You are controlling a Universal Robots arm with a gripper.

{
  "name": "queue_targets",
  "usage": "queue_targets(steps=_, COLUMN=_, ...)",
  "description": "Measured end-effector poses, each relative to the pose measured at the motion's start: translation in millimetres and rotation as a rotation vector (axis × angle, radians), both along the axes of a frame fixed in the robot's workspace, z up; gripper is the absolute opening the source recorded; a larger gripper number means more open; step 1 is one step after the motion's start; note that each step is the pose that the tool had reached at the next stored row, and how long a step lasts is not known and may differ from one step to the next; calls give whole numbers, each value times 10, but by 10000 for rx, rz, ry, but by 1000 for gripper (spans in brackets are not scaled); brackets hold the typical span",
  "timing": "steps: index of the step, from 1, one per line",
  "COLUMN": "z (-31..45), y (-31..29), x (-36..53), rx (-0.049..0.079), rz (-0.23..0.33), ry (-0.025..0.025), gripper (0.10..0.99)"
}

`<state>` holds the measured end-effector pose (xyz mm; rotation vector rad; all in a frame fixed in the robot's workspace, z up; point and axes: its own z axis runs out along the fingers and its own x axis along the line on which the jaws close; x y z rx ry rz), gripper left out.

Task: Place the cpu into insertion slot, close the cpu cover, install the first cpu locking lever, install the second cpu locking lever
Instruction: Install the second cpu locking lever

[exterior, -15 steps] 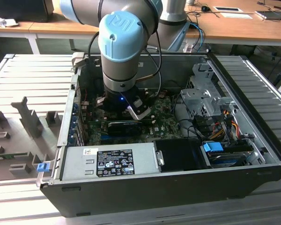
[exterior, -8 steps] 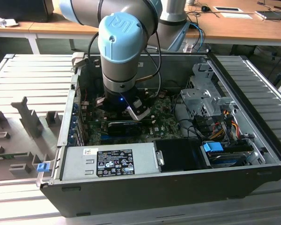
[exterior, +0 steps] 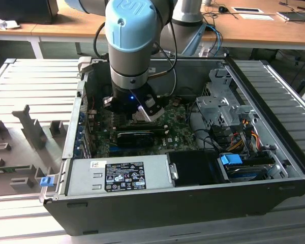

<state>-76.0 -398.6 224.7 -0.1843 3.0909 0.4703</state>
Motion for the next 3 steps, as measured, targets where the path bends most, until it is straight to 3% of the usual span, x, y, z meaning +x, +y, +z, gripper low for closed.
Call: queue_targets(steps=3, z=12, y=0, x=0, rx=1, rz=0, ry=0, gripper=106)
